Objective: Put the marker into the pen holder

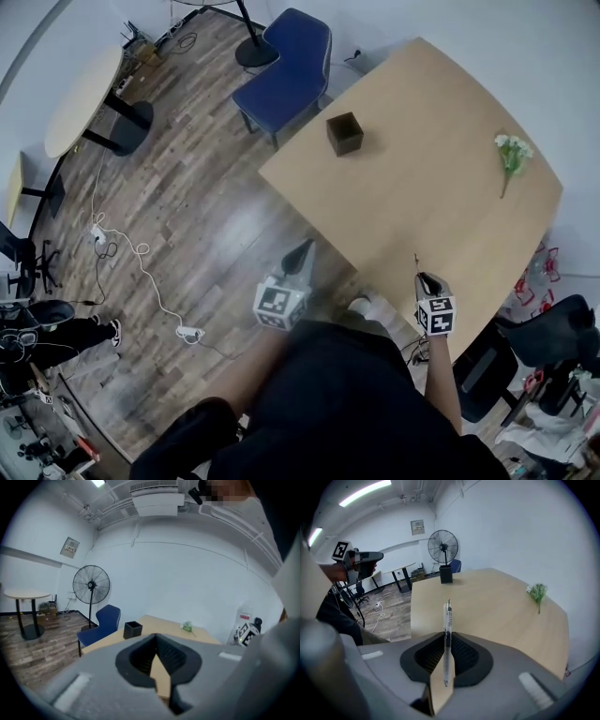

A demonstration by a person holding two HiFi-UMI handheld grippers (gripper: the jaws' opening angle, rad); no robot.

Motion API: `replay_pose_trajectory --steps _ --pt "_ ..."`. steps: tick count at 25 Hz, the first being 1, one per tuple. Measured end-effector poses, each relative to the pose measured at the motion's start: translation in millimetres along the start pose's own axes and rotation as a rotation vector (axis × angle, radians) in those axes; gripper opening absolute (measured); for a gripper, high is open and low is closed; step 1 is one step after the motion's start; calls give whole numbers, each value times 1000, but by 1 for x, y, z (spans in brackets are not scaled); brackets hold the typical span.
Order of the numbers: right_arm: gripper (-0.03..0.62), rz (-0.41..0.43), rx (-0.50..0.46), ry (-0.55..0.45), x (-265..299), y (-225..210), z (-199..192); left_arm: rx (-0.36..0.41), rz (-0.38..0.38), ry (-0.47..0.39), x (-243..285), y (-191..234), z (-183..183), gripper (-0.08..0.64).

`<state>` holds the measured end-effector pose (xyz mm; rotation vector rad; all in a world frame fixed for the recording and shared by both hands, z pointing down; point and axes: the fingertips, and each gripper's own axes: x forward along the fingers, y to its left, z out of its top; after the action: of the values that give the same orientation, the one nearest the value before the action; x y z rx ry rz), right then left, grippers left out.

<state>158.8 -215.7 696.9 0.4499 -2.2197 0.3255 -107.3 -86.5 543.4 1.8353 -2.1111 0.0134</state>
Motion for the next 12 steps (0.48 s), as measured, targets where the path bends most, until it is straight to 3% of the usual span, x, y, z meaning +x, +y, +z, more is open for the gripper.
replay_pose_trajectory --steps 3,7,12 --pt "44 -22 -20 -38 12 36 48 -27 -62 8 -2 25 6 2" --pt "44 -33 23 -106 30 85 112 -87 -132 7 -10 67 22 2" --pt "44 -53 16 -149 62 142 173 -100 -158 -13 -29 139 47 2"
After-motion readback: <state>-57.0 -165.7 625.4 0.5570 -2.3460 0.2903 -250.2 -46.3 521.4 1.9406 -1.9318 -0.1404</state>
